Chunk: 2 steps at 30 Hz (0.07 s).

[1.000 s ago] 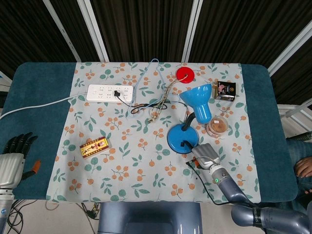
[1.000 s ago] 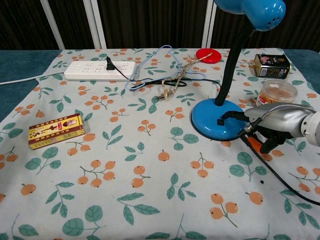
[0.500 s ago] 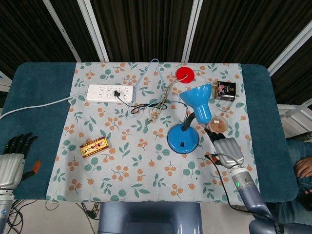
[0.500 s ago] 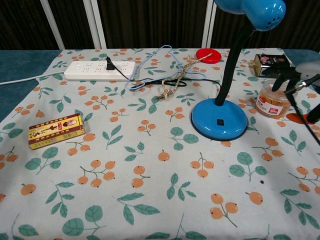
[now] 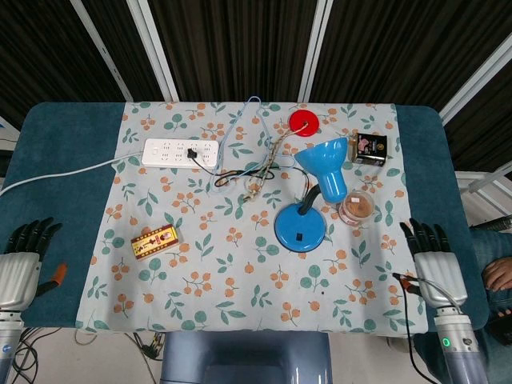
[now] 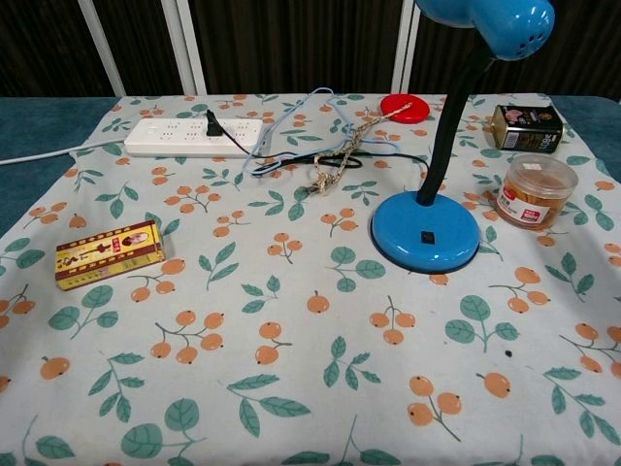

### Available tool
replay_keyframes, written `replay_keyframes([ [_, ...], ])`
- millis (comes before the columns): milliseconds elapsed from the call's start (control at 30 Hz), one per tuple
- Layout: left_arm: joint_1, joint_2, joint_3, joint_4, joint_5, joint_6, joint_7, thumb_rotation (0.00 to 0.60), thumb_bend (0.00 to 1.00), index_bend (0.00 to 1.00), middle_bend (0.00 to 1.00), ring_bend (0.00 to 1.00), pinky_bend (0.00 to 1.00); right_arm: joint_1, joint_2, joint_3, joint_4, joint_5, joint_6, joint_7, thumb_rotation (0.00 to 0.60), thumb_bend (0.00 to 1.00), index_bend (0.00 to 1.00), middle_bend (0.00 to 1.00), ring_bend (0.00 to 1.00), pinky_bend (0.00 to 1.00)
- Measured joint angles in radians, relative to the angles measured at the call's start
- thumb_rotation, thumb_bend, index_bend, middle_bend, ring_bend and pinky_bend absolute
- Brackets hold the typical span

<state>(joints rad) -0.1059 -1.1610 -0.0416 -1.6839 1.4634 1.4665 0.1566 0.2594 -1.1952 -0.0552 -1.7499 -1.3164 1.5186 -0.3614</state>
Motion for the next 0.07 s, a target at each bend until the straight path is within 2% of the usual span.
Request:
replay_keyframes([
  [67, 0.001, -0.001, 0.001, 0.000, 0.003, 0.003, 0.003, 0.600, 0.36, 0.14, 0.06, 0.06, 0.09, -0.026, -0.005, -0.010, 0.044, -0.028, 0.026, 0.042, 0.600, 0.22, 0.01, 0.06, 0.08, 0.00],
])
